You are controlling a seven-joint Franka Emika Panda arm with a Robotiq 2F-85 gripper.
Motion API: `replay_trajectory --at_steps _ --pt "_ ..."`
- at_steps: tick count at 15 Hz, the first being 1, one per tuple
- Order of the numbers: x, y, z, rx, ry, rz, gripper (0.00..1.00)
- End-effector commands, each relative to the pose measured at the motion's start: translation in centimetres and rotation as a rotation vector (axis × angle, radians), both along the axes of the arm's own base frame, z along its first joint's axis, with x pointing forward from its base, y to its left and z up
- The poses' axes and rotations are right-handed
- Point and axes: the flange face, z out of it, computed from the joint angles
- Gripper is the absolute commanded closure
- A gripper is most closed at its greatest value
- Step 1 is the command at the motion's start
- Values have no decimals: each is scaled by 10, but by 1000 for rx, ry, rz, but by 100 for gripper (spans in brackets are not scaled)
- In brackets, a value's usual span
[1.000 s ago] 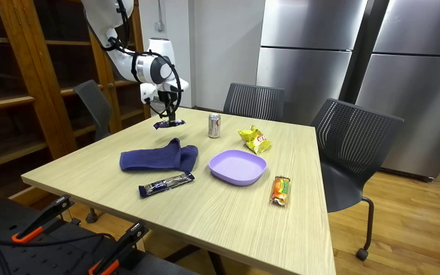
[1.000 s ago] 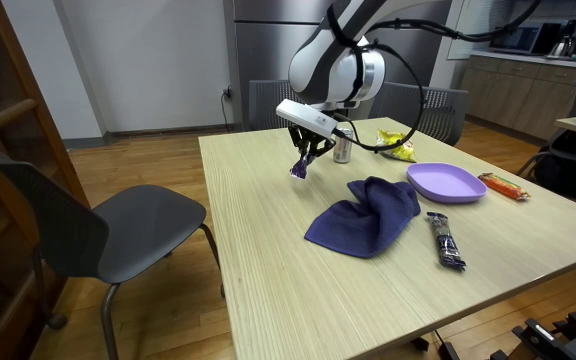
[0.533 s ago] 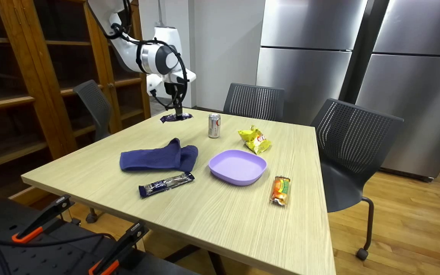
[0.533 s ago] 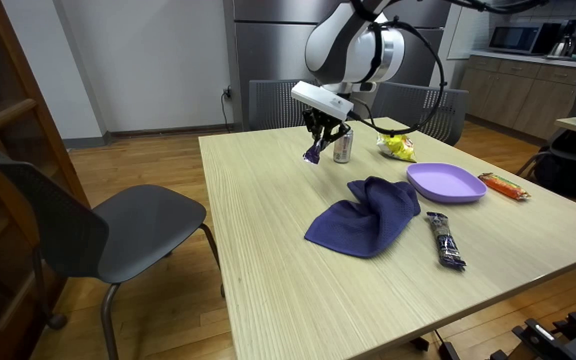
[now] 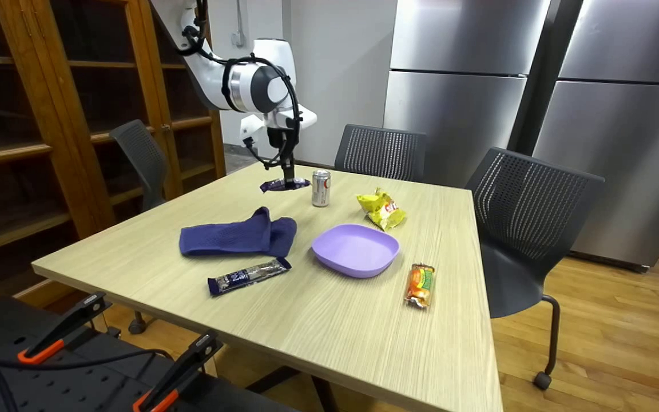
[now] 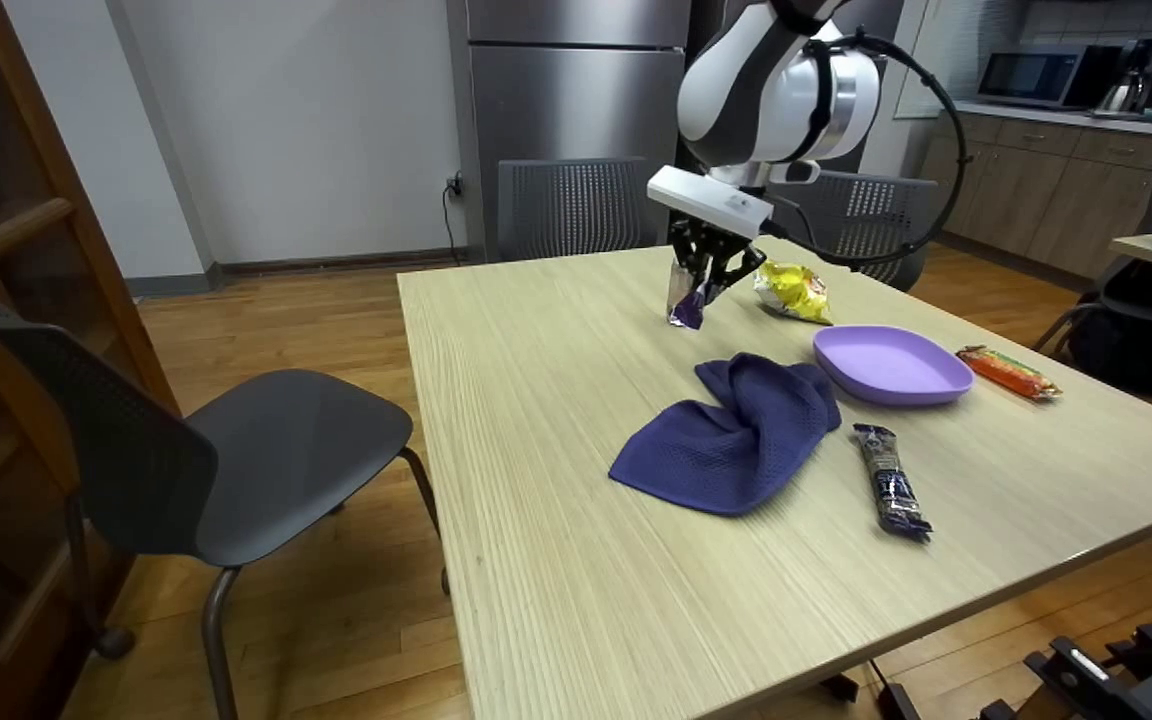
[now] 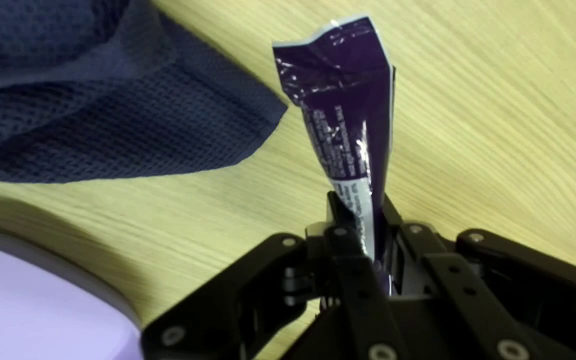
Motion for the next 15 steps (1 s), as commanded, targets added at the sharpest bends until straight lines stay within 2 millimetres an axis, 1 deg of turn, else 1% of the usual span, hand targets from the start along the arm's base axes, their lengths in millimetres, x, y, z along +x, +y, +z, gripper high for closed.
replay_trajectory --at_steps 1,5,8,15 --pt "-24 -29 10 -22 27 -47 96" --pt "-35 -62 10 -61 44 -43 96" --pt "-40 -81 10 -71 54 -10 96" --pt "-48 -124 3 -71 90 161 96"
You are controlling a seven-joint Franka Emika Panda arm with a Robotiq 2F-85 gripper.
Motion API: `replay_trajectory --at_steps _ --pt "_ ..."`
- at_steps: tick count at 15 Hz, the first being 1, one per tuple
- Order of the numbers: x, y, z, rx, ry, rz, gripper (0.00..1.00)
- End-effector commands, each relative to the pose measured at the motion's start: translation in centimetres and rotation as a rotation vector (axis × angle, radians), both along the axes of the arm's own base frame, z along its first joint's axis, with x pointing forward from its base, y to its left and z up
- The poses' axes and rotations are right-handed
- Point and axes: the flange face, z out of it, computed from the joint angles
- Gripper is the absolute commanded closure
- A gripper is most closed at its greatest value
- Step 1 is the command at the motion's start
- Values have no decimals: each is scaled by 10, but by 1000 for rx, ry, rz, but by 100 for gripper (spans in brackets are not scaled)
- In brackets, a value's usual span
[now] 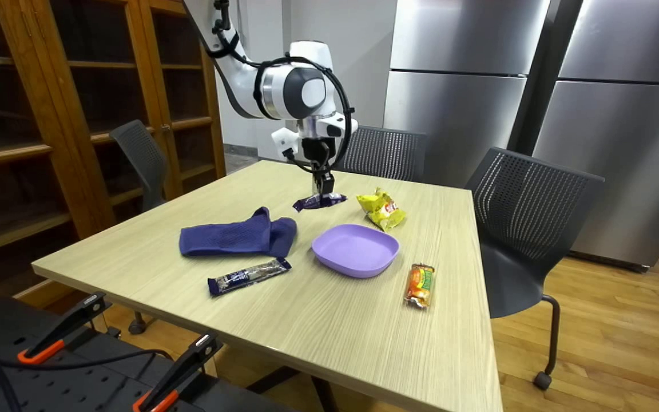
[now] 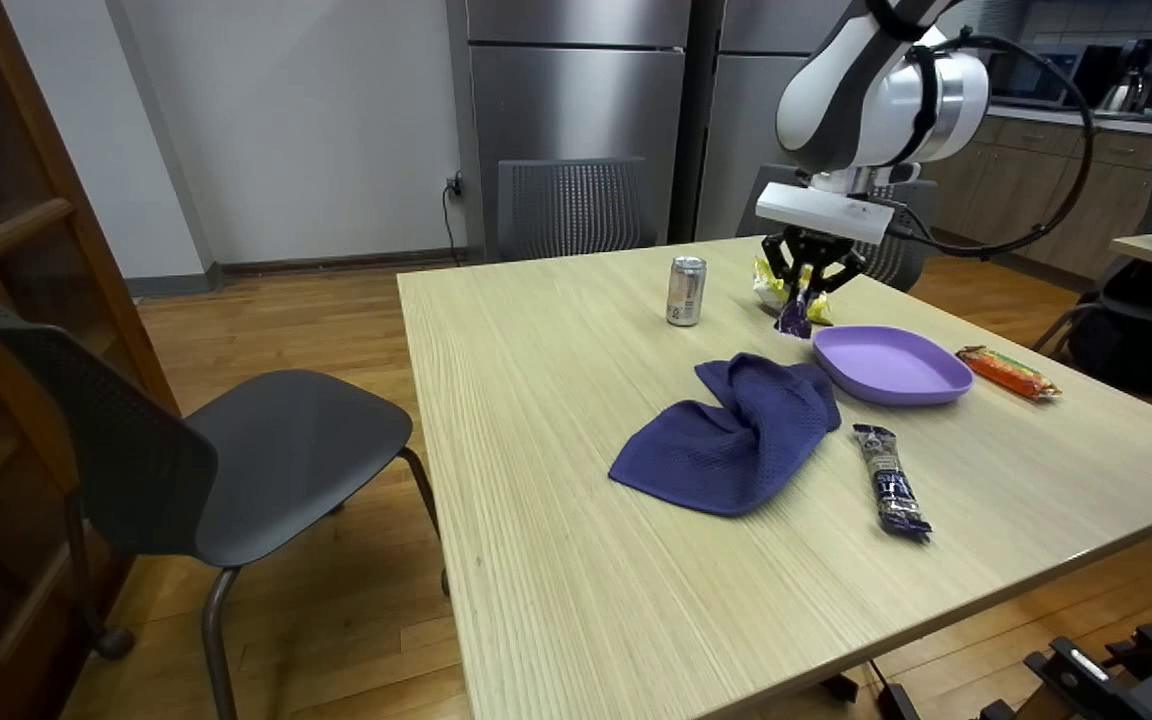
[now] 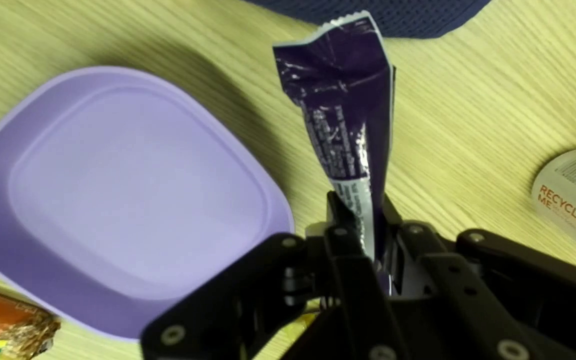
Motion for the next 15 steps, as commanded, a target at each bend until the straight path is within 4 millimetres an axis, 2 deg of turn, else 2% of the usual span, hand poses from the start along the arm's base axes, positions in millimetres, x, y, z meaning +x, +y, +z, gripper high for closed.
replay_trajectory --at_steps 1,6,15 --pt "-10 -19 9 13 24 110 96" --pt "-16 -44 4 -2 83 239 96" --pt "-28 -59 -18 13 218 321 96"
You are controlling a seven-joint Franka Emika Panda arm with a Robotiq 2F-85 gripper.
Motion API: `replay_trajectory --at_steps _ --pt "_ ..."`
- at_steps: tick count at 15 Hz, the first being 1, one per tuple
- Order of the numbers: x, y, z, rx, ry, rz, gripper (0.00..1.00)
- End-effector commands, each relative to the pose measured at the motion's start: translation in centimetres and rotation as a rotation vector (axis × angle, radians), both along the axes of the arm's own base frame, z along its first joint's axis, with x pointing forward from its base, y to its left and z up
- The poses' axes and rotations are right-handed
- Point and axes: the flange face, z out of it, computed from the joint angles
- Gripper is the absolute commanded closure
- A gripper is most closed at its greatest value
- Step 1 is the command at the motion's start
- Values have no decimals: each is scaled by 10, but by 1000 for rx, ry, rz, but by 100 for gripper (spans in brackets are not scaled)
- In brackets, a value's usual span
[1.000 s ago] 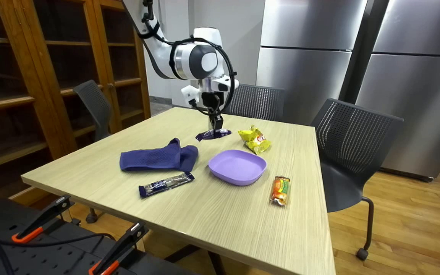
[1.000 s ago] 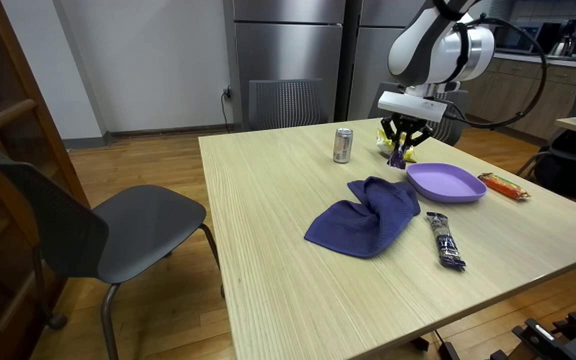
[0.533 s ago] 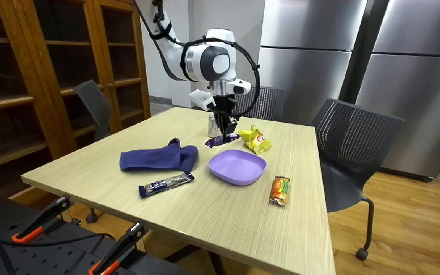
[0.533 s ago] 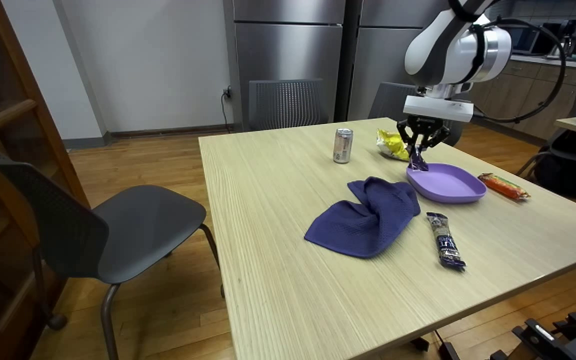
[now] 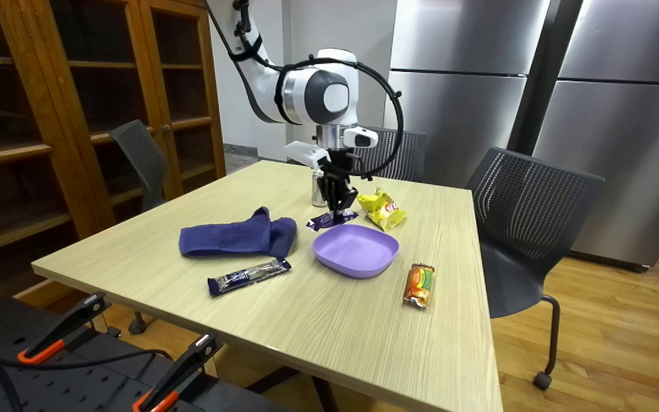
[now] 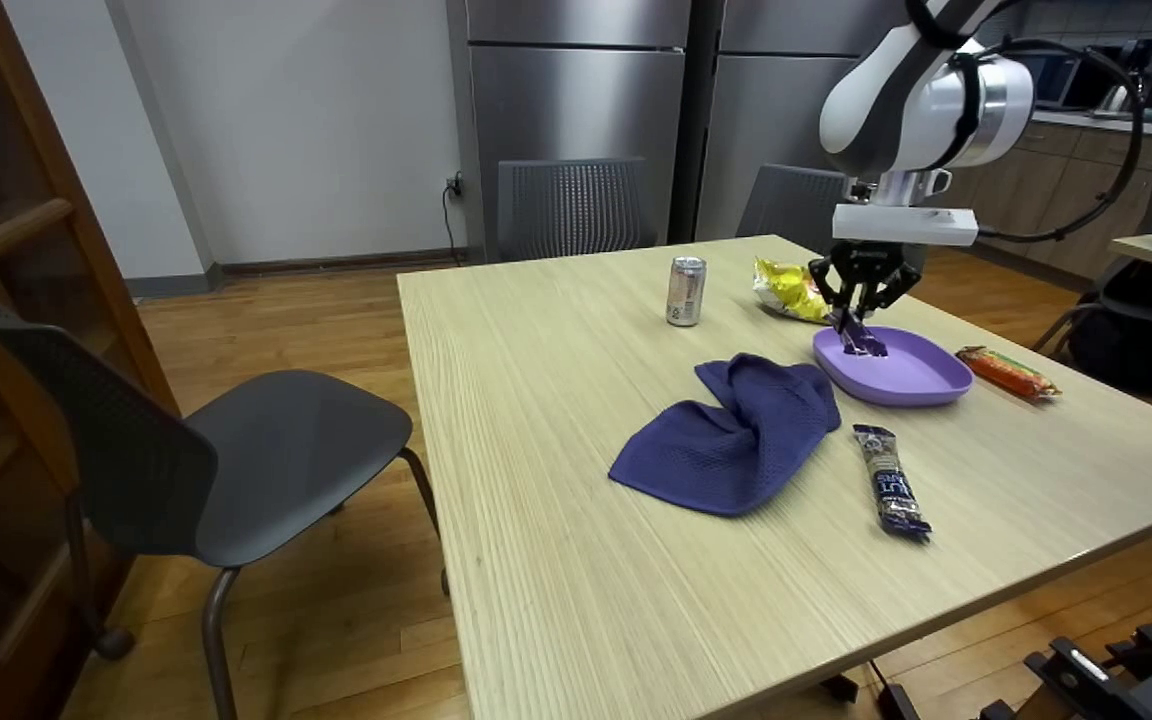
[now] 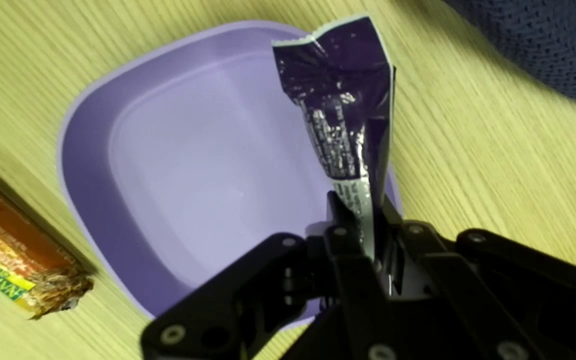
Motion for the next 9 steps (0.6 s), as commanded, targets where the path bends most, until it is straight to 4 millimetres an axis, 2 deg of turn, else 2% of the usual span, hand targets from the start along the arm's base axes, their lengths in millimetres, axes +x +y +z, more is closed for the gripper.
replay_trajectory --at_steps 1,9 --pt "-5 -9 -3 1 61 26 96" --pt "-1 -16 -23 -16 94 14 96"
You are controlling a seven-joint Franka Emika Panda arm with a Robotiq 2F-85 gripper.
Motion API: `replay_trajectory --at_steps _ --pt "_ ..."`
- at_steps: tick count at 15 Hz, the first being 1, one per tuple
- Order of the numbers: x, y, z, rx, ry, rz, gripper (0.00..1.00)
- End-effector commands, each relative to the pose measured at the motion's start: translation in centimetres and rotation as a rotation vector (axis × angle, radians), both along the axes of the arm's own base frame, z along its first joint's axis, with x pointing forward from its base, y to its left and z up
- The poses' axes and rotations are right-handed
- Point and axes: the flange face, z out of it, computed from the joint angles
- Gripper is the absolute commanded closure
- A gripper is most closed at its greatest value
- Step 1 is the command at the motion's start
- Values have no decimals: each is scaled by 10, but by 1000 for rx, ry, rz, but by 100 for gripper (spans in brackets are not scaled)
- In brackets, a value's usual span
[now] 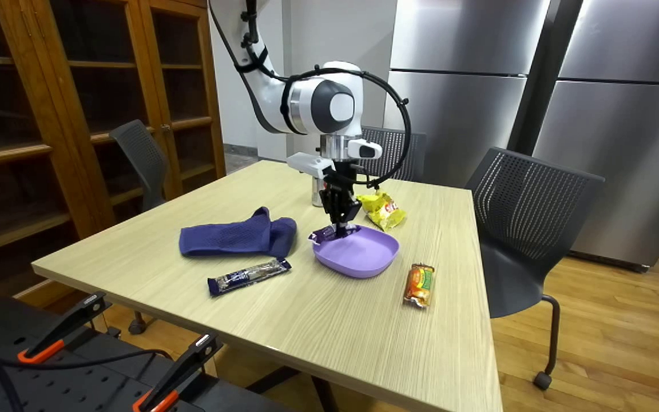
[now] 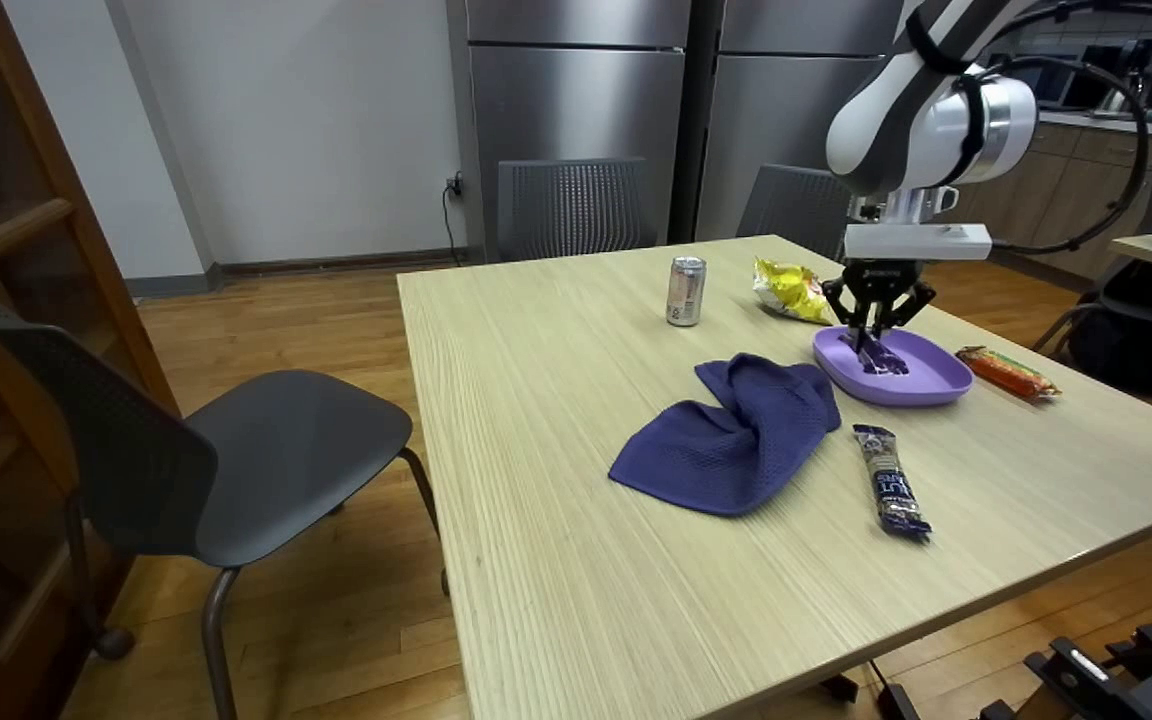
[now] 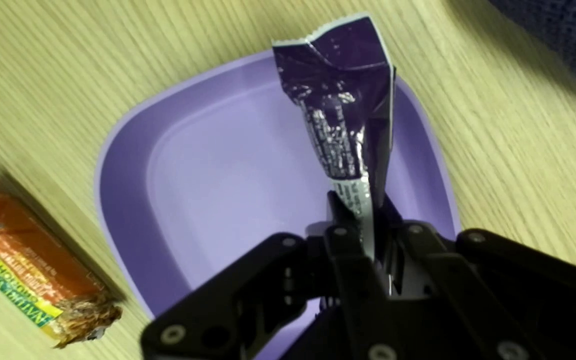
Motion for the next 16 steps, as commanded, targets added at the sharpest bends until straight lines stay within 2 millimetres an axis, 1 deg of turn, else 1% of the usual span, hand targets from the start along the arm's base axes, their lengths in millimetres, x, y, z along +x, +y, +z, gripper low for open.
replay_trajectory --at_steps 1,5,10,16 --pt "10 -3 -4 -7 21 7 96" --pt "20 -2 -11 -12 17 9 96" --pt "36 3 -14 -14 12 25 96" --pt "48 6 -17 -16 21 41 96"
